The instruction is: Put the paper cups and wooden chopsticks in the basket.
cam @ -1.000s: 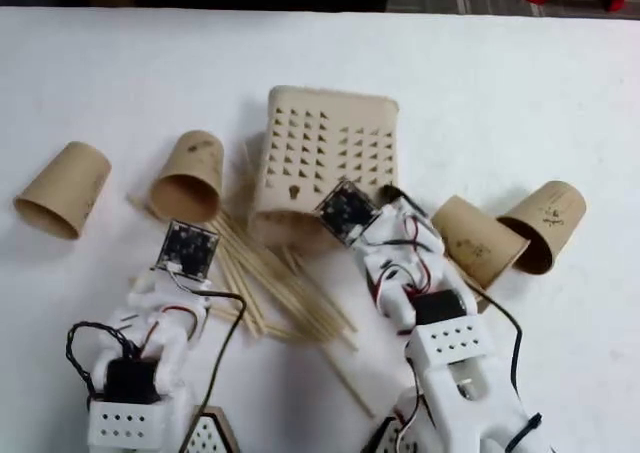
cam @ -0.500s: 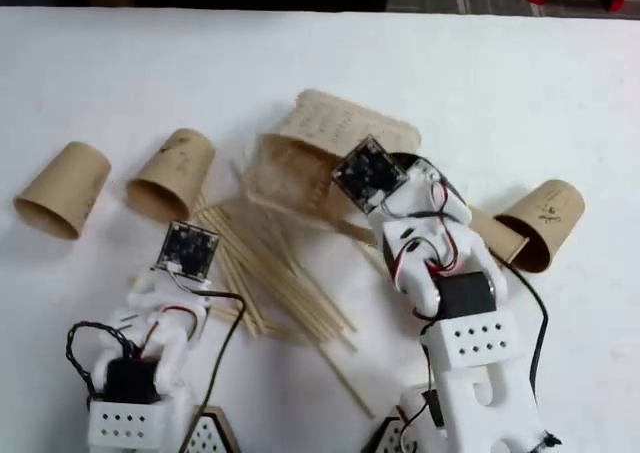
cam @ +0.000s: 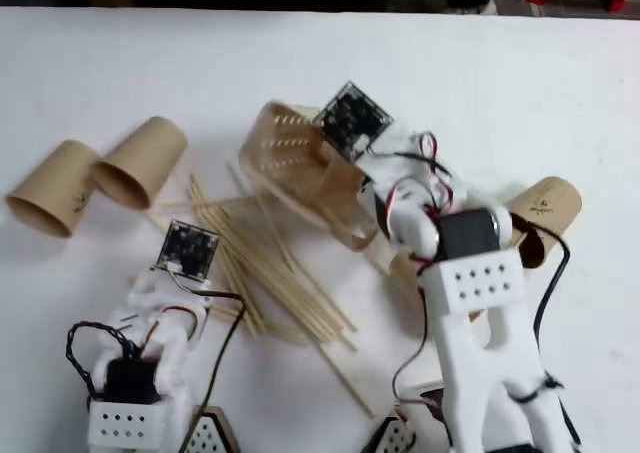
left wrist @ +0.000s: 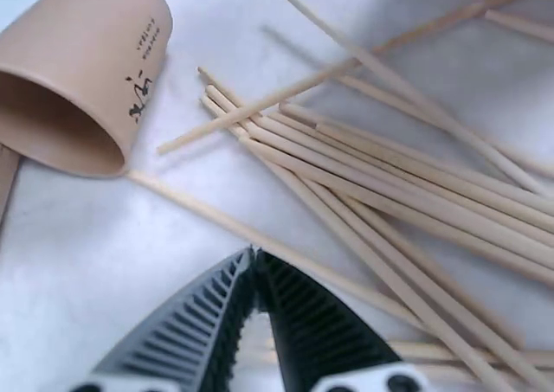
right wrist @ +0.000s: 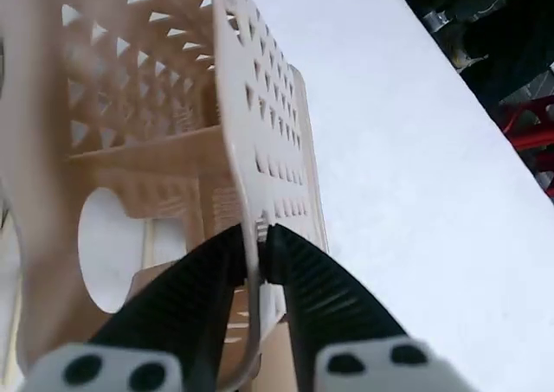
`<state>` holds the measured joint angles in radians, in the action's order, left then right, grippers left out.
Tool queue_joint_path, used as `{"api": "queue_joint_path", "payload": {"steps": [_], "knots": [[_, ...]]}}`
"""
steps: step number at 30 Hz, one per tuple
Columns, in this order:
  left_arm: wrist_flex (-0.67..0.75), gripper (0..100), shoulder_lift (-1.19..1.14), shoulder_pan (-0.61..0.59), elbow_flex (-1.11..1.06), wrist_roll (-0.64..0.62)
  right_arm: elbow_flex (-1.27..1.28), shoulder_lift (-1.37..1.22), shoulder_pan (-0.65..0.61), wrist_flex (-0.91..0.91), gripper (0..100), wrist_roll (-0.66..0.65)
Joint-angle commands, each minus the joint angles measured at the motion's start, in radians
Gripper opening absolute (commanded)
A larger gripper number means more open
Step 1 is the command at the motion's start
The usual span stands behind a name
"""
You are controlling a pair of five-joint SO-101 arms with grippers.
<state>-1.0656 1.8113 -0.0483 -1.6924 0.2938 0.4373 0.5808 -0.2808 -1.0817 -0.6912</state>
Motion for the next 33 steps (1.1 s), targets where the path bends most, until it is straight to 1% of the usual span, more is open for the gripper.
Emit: {"api": "queue_joint_path", "payload": {"steps": [1,6,12,16,22,26,30,33], "knots": [[0.025,2,0.010,-0.005,0.005,0.006,-0.140,-0.064,0.010,-0.025,1.9,-0.003],[0.026,2,0.010,-0.005,0.002,0.006,-0.259,-0.205,0.058,-0.018,3.6,0.005],[0.026,2,0.010,-0.005,0.002,0.006,-0.400,-0.340,0.122,-0.021,16.0,0.008],[0.026,2,0.010,-0.005,0.002,0.006,-0.460,-0.352,0.133,-0.024,18.1,0.008],[0.026,2,0.010,-0.005,0.002,0.006,-0.497,-0.303,0.097,-0.025,18.2,0.009],[0.026,2,0.010,-0.005,0.002,0.006,-0.497,-0.277,0.051,-0.019,18.3,0.118],[0.026,2,0.010,-0.005,0.002,0.006,-0.497,-0.286,-0.019,-0.019,18.6,0.180],[0.026,2,0.010,-0.005,0.002,0.006,-0.511,-0.321,-0.074,-0.018,23.8,0.226]]}}
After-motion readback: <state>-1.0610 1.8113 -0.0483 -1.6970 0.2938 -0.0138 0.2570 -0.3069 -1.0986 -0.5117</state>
